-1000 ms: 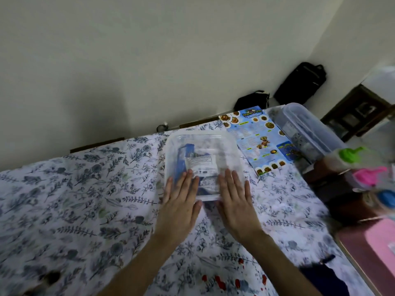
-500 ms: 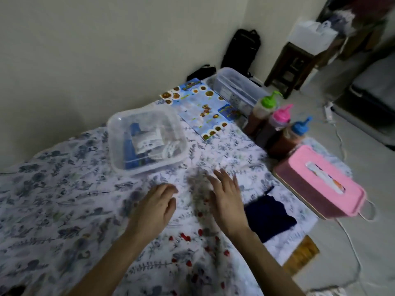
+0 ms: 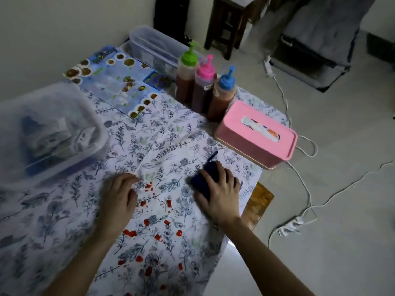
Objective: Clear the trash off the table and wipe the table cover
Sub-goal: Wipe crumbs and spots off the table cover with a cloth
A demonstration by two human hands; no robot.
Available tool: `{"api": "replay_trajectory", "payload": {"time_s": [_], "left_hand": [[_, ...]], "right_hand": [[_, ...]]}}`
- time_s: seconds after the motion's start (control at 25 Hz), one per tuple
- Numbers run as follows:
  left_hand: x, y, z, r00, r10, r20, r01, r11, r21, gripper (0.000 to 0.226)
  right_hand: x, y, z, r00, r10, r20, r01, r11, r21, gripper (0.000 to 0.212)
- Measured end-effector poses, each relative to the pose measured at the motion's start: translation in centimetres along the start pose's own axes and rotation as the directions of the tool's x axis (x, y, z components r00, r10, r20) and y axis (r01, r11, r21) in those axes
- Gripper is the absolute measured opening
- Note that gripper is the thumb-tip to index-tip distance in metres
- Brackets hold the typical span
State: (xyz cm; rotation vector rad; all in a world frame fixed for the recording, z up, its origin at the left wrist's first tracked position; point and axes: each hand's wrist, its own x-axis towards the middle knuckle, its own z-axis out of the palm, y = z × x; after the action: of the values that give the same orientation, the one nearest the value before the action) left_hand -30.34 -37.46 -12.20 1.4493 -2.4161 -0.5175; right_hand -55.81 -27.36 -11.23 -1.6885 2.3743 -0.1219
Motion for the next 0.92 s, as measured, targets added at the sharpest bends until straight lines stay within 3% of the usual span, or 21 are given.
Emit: {"api": "replay_trajectory", "payload": {"time_s": [0.2, 0.36, 0.56, 0.72, 0.8, 0.92], "left_hand": [[0.0, -0.2, -0.8, 0.998, -0.02, 0.053, 0.024, 0.997, -0.069, 0.023], [-4.3, -1.5, -3.4, 0.993, -0.122, 0.003, 0.121, 0.987, -0.105, 0.035], [-16.8, -7.1, -8.2, 0.892, -0.444, -0.086, 0.431, 0.892, -0.132, 0.04], [-30.2, -12.5, -11.3, 0.664, -0.717, -0.214, 0.696, 0.697, -0.174, 0.033], [-36.6, -14.6, -12.0, 0.591, -0.765, -0.258, 0.766, 0.632, -0.12, 0.034], [-44.6, -17.0, -12.6, 0.592, -0.761, -0.265, 0.793, 0.609, 0.025, 0.037]], "right_hand": [[0.0, 0.5, -0.6, 0.999, -0.052, -0.011, 0.053, 0.997, 0.057, 0.051], [-0.7, -5.3, -1.2, 0.953, -0.302, 0.004, 0.301, 0.949, 0.096, 0.049], [-3.6, -20.9, 0.3, 0.743, -0.669, 0.006, 0.646, 0.721, 0.25, 0.044], [-7.3, -31.6, 4.8, 0.501, -0.861, 0.084, 0.829, 0.506, 0.238, 0.042], [-7.7, -34.7, 7.5, 0.51, -0.847, 0.149, 0.836, 0.529, 0.146, 0.059], [-7.1, -37.0, 9.3, 0.631, -0.765, 0.131, 0.767, 0.64, 0.044, 0.068]]}}
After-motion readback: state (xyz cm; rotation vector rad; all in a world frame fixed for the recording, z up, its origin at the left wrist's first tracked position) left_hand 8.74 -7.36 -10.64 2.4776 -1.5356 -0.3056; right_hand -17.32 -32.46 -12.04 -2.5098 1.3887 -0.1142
